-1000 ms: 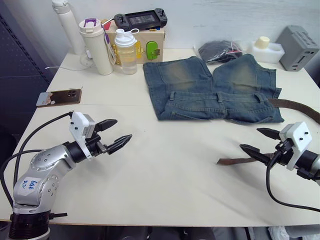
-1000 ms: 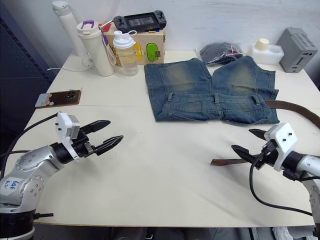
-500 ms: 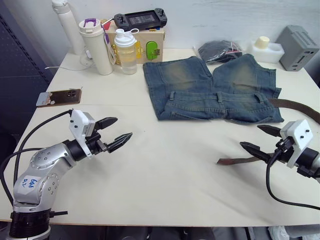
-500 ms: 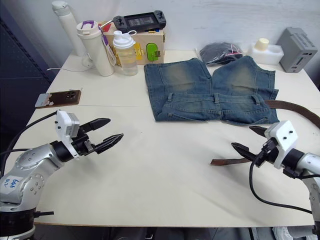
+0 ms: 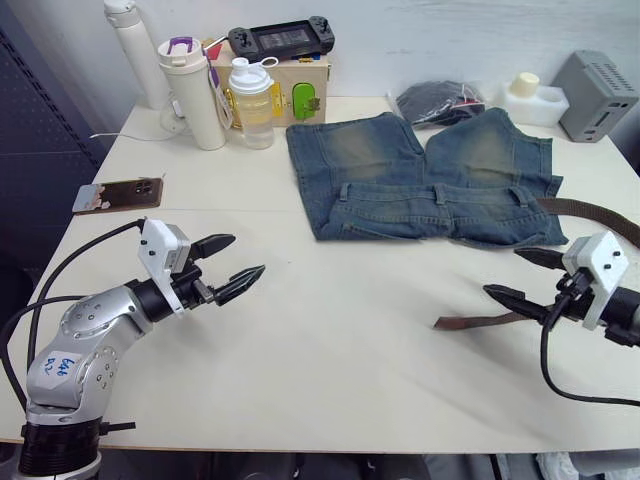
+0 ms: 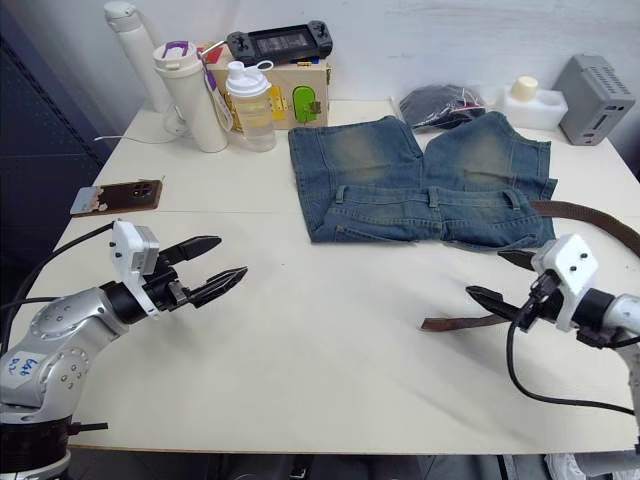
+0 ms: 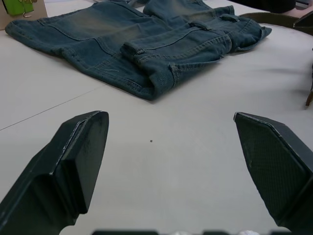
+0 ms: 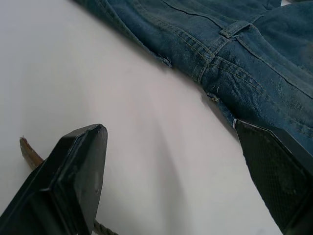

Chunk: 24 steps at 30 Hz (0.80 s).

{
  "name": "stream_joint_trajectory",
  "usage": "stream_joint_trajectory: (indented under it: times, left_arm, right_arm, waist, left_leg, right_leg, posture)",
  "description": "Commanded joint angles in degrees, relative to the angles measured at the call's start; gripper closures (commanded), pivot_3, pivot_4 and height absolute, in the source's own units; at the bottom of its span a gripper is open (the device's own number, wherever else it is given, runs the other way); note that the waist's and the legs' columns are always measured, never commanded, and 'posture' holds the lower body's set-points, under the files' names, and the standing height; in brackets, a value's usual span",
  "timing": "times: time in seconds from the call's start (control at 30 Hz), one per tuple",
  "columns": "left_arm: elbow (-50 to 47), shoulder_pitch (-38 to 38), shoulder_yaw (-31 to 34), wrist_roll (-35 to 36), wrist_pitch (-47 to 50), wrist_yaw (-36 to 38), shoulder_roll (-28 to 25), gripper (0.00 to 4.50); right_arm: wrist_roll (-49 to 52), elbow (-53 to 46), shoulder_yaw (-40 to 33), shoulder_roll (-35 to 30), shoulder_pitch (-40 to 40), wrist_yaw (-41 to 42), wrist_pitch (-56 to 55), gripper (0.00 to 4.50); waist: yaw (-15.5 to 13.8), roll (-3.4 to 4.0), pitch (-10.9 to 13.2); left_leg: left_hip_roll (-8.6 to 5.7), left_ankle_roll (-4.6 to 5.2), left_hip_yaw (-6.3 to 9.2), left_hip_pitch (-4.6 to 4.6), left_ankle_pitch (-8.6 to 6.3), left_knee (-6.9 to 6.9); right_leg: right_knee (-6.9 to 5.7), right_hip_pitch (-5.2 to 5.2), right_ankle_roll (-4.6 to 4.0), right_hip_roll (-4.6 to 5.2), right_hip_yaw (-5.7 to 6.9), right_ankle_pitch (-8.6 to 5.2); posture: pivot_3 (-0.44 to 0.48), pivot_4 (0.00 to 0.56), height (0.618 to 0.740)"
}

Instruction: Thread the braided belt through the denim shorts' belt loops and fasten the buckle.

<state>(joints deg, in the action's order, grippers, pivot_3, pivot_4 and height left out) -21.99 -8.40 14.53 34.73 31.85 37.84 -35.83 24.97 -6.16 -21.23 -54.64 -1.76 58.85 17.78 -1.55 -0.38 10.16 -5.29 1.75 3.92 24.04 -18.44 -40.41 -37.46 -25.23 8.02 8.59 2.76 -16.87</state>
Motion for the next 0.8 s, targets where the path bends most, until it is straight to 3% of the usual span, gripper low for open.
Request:
stream_joint_trajectory:
  times: [0.03,0.33,0.47,0.63,0.73,0.8]
  left_arm:
    - [-2.6,0.0,0.1,1.1,0.1,1.1,-0.9,0.0]
    - [-5.3,2.4,0.6,2.2,1.8,0.0,-0.4,0.0]
    - [-7.3,3.7,0.6,2.7,2.7,-1.1,0.0,0.0]
    - [-8.7,4.5,1.1,3.5,3.4,-2.1,0.0,0.0]
    - [-8.9,4.7,1.3,3.7,3.5,-2.2,-0.2,0.0]
    - [-8.6,4.5,1.4,3.8,3.5,-2.0,-0.5,0.0]
  right_arm:
    - [-0.3,1.3,1.8,-4.3,-1.2,7.2,-1.6,0.04]
    - [-3.3,5.8,10.0,-13.5,-4.1,21.8,-3.1,0.04]
    - [-12.7,11.8,14.8,-13.4,-4.8,18.3,-11.6,0.04]
    - [-16.7,16.1,17.3,-11.4,-6.1,15.3,-16.0,0.04]
    - [-17.8,16.9,18.1,-11.2,-5.7,14.6,-17.1,0.89]
    - [-17.7,16.9,18.3,-11.3,-5.4,14.8,-17.2,1.84]
  waist:
    - [0.0,0.0,0.0]
    - [0.0,0.01,0.0]
    - [0.0,0.01,0.0]
    - [0.2,0.01,0.0]
    - [0.2,0.01,0.0]
    - [0.1,0.01,0.0]
  left_leg:
    - [0.0,0.0,-0.01,0.0,0.0,0.0]
    - [0.02,0.0,0.01,0.01,0.0,0.0]
    - [-0.01,0.0,0.02,0.01,0.0,-0.02]
    - [0.02,-0.01,0.0,0.01,0.0,-0.02]
    - [0.04,-0.01,0.0,-0.02,0.0,-0.02]
    - [0.04,-0.01,0.0,-0.13,0.0,-0.02]
  right_leg:
    - [0.0,0.0,0.0,0.0,0.0,0.0]
    - [0.04,0.01,0.0,0.03,-0.01,0.0]
    - [0.07,0.06,0.0,0.06,-0.01,0.0]
    - [0.06,0.02,-0.02,0.05,-0.02,-0.01]
    - [0.07,0.06,-0.03,0.02,0.0,-0.02]
    - [0.14,0.22,-0.03,0.02,0.0,-0.02]
  posture:
    - [0.0,0.15,0.682]
    - [0.0,0.15,0.682]
    - [0.0,0.15,0.682]
    - [0.0,0.15,0.682]
    - [0.0,0.15,0.682]
    - [0.0,0.15,0.682]
